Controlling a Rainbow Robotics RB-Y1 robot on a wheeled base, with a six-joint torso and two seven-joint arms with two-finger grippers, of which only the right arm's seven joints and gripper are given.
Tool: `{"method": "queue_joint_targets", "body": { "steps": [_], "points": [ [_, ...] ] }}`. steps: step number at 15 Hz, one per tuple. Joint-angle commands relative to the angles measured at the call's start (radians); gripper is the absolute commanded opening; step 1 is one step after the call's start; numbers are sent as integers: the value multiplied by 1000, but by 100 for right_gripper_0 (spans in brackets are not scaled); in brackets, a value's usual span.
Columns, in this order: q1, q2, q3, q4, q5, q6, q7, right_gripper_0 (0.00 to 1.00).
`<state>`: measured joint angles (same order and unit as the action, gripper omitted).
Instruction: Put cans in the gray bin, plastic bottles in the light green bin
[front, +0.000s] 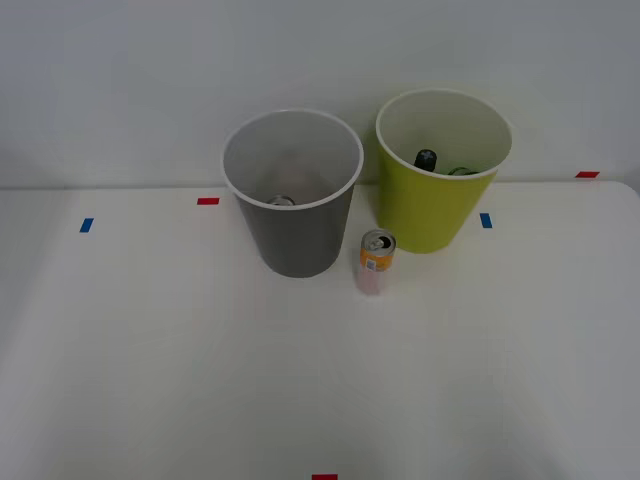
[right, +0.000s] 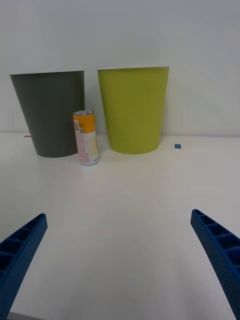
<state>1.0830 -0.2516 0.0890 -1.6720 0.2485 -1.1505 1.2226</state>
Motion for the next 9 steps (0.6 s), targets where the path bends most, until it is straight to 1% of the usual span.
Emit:
{"method": "queue_joint_targets", "body": {
  "steps": [1, 9],
  "points": [
    [0, 0, 0, 0, 0, 0, 0, 100],
    [0, 0, 0, 0, 0, 0, 0, 100]
  ]
}}
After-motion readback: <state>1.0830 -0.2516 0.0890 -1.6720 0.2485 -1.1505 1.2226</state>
